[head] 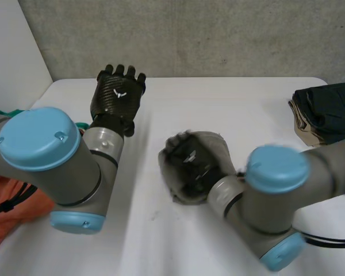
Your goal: Fold the laundry.
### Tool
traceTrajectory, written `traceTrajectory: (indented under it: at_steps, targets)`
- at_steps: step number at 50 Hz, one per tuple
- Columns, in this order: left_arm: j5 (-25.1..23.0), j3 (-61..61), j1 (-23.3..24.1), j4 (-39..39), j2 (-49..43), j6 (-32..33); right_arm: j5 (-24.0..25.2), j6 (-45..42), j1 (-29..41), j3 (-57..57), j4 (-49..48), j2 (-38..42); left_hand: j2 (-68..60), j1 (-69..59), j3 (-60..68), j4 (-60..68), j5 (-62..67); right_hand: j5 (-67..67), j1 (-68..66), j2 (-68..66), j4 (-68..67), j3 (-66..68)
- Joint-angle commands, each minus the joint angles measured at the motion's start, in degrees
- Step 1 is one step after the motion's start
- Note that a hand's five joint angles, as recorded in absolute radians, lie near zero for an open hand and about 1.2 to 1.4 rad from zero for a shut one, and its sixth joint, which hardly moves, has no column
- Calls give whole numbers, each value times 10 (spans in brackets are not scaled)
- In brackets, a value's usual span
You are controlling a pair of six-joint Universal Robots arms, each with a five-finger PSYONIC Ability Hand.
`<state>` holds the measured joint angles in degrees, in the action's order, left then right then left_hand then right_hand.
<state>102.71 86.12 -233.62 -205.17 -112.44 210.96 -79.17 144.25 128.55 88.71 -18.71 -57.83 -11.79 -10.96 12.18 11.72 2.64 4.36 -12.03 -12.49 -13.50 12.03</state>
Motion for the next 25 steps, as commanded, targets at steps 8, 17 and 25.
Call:
traceTrajectory:
  at_steps: [8, 17, 25]
  targets:
    - [-8, -167, 82, 119, -118, -151, 38, 389, -182, 2, 164, -122, -1, -9, -3, 2, -7, -44, 20, 25, 35, -20]
    - [-12, -251, 111, 231, -223, -204, 33, 314, -179, -110, 236, 13, -4, -13, 1, 5, -4, -44, 20, 25, 35, -20]
    - [5, -249, 106, 290, -236, -192, 7, 277, -148, -151, 242, 83, -9, -18, 6, 10, 1, -44, 20, 25, 35, -20]
